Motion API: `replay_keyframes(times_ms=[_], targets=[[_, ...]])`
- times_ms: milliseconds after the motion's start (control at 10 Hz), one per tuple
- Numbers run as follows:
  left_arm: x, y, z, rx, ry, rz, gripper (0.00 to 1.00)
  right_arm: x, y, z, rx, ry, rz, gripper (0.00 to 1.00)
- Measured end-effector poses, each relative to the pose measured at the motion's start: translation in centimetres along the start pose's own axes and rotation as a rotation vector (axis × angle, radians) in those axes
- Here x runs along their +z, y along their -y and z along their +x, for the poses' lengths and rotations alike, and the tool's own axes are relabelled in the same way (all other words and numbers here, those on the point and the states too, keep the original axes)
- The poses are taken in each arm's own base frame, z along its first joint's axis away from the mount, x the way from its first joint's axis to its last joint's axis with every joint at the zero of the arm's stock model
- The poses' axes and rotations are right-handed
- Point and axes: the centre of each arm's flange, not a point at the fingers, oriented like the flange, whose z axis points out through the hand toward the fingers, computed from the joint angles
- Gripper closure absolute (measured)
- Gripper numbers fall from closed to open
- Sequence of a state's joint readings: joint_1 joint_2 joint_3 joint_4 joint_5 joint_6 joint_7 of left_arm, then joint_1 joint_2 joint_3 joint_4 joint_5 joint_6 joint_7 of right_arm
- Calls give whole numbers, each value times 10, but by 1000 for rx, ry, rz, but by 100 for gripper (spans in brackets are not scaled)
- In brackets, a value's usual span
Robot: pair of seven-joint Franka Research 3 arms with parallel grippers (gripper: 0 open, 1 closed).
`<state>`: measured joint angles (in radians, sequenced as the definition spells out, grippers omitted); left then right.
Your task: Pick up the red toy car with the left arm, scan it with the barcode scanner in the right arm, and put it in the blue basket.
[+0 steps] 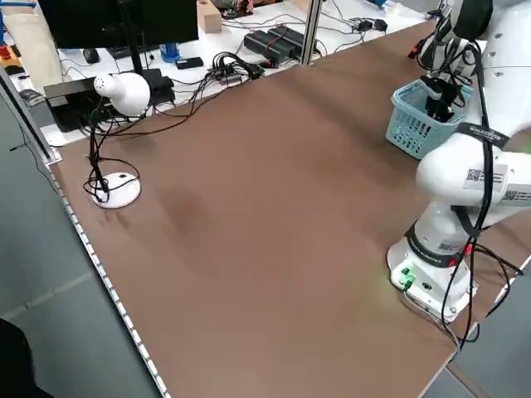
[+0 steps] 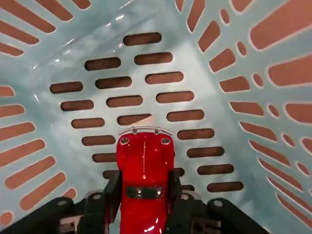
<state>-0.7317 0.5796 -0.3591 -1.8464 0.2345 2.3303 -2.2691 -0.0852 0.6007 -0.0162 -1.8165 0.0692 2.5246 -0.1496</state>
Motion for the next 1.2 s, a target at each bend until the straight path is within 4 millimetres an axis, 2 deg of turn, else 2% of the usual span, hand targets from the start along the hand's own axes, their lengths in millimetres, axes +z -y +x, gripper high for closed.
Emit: replay_keyframes(times_ms=[400, 700, 900, 1100, 1200], targets=[[1, 0, 0, -2, -2, -2, 55, 1, 0, 0, 0, 1, 0, 63], [1, 0, 0, 0, -4, -5, 41, 1, 0, -1, 0, 2, 0, 63], [0, 0, -1, 3, -4, -7, 38, 1, 0, -1, 0, 3, 0, 63], [-7, -2, -5, 14, 2, -20, 36, 1, 0, -1, 0, 3, 0, 63], [-18, -4, -6, 18, 0, -31, 36, 2, 0, -1, 0, 3, 0, 63]])
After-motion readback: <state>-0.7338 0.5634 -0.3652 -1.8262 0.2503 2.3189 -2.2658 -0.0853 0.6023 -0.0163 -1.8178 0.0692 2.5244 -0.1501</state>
